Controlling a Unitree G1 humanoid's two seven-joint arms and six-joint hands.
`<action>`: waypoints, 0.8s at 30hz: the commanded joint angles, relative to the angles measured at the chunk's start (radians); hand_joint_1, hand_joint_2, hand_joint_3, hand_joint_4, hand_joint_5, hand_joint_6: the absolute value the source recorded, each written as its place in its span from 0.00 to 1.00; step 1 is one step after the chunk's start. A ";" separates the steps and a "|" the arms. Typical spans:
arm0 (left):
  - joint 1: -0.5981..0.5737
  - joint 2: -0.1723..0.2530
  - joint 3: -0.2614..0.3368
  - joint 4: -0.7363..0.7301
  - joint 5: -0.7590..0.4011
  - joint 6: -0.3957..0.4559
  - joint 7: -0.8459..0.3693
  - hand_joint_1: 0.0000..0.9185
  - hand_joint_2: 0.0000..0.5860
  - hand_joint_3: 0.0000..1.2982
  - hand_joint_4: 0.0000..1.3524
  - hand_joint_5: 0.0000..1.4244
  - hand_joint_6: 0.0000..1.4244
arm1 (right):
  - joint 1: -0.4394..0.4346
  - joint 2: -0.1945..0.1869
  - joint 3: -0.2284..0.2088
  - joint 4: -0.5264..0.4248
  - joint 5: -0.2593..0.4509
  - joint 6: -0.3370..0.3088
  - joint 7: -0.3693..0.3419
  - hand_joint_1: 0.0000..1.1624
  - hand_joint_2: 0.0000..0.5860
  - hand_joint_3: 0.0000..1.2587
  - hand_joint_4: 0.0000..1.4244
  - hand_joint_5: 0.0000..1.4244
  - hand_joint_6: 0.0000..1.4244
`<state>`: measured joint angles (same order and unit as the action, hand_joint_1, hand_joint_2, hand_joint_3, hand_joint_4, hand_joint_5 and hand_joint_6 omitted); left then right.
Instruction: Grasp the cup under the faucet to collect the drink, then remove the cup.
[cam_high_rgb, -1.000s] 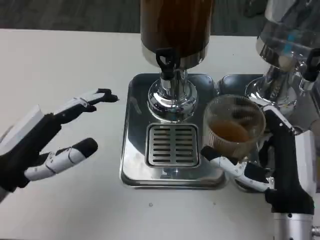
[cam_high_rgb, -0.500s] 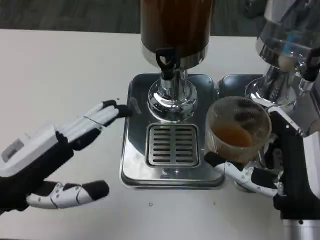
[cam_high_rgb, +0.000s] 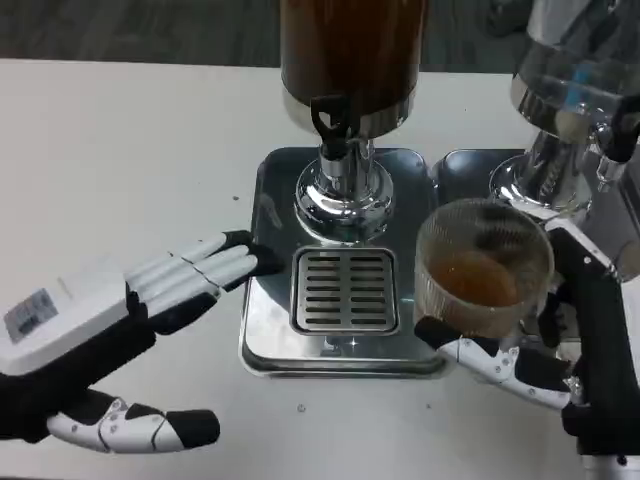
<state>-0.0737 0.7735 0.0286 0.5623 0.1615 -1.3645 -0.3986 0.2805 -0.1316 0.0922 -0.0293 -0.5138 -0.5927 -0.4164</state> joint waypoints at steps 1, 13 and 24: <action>0.037 0.029 -0.009 -0.041 0.005 -0.022 0.006 0.00 0.25 0.03 0.00 0.00 0.03 | 0.008 0.002 -0.009 -0.061 0.030 -0.030 0.017 0.73 0.37 0.49 0.58 0.75 0.98; 0.195 0.017 0.129 -0.180 0.116 0.042 0.043 0.00 0.25 0.00 0.00 0.00 0.01 | 0.037 0.008 -0.021 -0.097 0.036 -0.035 0.042 0.73 0.37 0.50 0.58 0.75 1.00; 0.321 0.008 0.187 -0.269 0.184 0.109 0.080 0.00 0.25 0.00 0.00 0.00 0.00 | 0.046 0.012 -0.029 -0.109 0.033 -0.040 0.047 0.72 0.36 0.50 0.58 0.75 1.00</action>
<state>0.2271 0.7851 0.2079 0.3097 0.3226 -1.2727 -0.3365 0.3295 -0.1273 0.0713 -0.0961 -0.5006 -0.5933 -0.3608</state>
